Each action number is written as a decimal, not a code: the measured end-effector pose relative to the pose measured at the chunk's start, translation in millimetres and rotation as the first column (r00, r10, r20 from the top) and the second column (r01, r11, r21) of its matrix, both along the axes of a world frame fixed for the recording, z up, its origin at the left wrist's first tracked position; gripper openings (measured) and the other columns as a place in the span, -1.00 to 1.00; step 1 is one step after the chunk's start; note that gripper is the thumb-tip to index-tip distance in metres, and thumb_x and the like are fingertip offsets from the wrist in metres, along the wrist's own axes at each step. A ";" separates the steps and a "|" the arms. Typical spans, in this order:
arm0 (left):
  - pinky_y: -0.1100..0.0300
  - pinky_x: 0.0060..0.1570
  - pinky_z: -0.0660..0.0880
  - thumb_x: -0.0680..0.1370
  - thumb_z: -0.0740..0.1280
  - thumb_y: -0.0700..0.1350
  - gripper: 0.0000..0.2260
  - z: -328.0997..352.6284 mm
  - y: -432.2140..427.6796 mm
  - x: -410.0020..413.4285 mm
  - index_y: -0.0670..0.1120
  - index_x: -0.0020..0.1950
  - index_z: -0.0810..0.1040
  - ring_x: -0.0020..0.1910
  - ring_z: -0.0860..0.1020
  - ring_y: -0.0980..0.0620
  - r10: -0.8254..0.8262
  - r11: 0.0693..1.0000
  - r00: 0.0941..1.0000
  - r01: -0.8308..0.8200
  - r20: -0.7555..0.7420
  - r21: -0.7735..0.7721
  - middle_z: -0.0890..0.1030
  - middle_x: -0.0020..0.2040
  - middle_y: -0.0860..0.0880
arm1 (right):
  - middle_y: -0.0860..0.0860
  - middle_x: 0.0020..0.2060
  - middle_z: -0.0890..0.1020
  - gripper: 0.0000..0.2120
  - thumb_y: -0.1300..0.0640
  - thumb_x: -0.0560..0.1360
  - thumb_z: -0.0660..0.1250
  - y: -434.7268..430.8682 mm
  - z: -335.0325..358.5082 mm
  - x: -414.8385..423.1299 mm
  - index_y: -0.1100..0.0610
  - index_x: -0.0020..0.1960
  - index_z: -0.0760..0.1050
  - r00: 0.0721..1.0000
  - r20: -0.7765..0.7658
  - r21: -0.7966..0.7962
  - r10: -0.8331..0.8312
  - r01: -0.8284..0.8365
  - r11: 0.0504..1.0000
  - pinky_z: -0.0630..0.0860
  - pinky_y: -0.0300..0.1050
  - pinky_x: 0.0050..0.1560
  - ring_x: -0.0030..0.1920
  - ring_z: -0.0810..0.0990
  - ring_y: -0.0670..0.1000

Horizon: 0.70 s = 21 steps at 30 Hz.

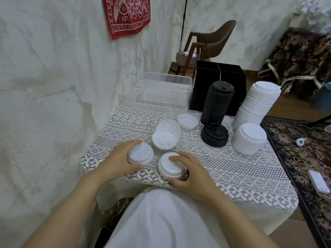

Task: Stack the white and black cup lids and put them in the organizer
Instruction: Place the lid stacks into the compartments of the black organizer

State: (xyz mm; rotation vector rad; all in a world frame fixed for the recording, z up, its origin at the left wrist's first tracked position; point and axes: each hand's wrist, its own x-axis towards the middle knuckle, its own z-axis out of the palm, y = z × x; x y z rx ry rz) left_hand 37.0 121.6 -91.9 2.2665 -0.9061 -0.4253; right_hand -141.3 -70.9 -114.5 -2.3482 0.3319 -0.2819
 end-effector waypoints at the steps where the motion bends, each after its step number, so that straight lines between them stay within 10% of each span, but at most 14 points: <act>1: -0.08 0.36 0.33 0.33 0.59 -0.05 -0.23 0.4 1.0 -1.2 0.11 0.46 0.31 0.35 0.32 0.05 0.013 1.000 1.000 -0.013 -0.005 -0.027 0.36 0.39 0.08 | -0.32 0.29 0.36 -0.36 0.00 0.35 0.51 -0.2 0.4 0.0 -0.16 0.37 0.38 1.000 0.001 0.014 -0.010 0.010 1.000 0.32 -0.39 0.24 0.28 0.34 -0.31; 12: 0.44 0.36 0.06 0.24 0.52 0.20 -0.27 17.6 -28.2 -41.1 0.15 0.38 0.40 0.33 0.19 0.41 -0.230 0.965 0.969 0.238 0.087 -0.107 0.25 0.32 0.38 | -0.58 0.13 0.31 -0.01 -0.12 0.30 0.55 -2.6 7.1 0.0 -0.25 0.50 -0.04 0.999 -0.047 0.115 -0.009 0.014 0.993 0.42 -0.24 0.14 0.16 0.44 -0.30; 21: 0.42 0.33 0.09 0.39 0.54 -0.02 -0.35 5.4 -51.3 -49.6 0.04 0.44 0.39 0.37 0.23 0.29 -0.316 0.947 0.946 0.319 0.074 -0.040 0.27 0.46 0.15 | -0.29 0.39 0.31 0.07 -0.25 0.21 0.50 -4.6 2.4 -1.4 -0.44 0.45 -0.18 0.999 -0.019 0.128 -0.026 0.028 0.991 0.43 -0.08 0.31 0.35 0.42 -0.16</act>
